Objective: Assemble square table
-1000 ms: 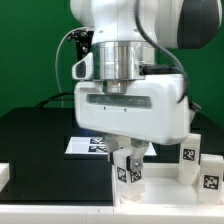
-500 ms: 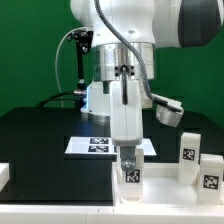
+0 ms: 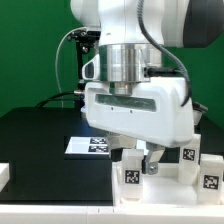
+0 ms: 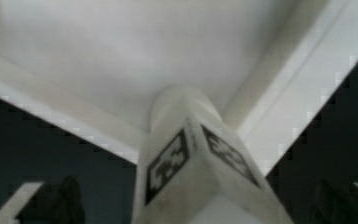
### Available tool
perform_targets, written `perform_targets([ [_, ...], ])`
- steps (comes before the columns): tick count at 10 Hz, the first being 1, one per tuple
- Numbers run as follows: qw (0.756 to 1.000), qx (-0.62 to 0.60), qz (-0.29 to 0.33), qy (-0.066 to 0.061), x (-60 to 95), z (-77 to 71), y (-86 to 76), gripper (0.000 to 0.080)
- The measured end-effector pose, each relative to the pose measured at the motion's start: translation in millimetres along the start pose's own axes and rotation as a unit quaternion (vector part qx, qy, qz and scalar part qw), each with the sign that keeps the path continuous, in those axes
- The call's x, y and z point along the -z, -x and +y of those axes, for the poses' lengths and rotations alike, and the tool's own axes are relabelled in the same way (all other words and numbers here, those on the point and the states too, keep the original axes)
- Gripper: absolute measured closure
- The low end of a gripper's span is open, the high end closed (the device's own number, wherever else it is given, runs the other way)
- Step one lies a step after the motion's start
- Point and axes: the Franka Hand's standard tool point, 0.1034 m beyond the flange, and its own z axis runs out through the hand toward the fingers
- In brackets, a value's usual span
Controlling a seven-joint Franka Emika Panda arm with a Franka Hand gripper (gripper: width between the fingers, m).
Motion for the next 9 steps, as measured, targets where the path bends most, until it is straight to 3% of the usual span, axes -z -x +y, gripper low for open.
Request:
perform_targets([
  [3,0.989,0.148,0.008,0.004,1.6,-2.4,-0.7,0.0151],
  [4,0.969,0.245,0.025,0.011,5.0,-10.9,1.7,0.0151],
  [5,0.956,0.292,0.031,0.009,4.9,-14.8,4.1,0.0151],
  [7,0.963,0.267,0.031,0.009,4.5,-13.3,2.6,0.0151],
  [8,0.963,0.267,0.031,0.009,4.5,-13.3,2.6,0.0248],
  [9,0.972,0.232,0.031,0.008,4.2,-13.5,3.1,0.0248],
])
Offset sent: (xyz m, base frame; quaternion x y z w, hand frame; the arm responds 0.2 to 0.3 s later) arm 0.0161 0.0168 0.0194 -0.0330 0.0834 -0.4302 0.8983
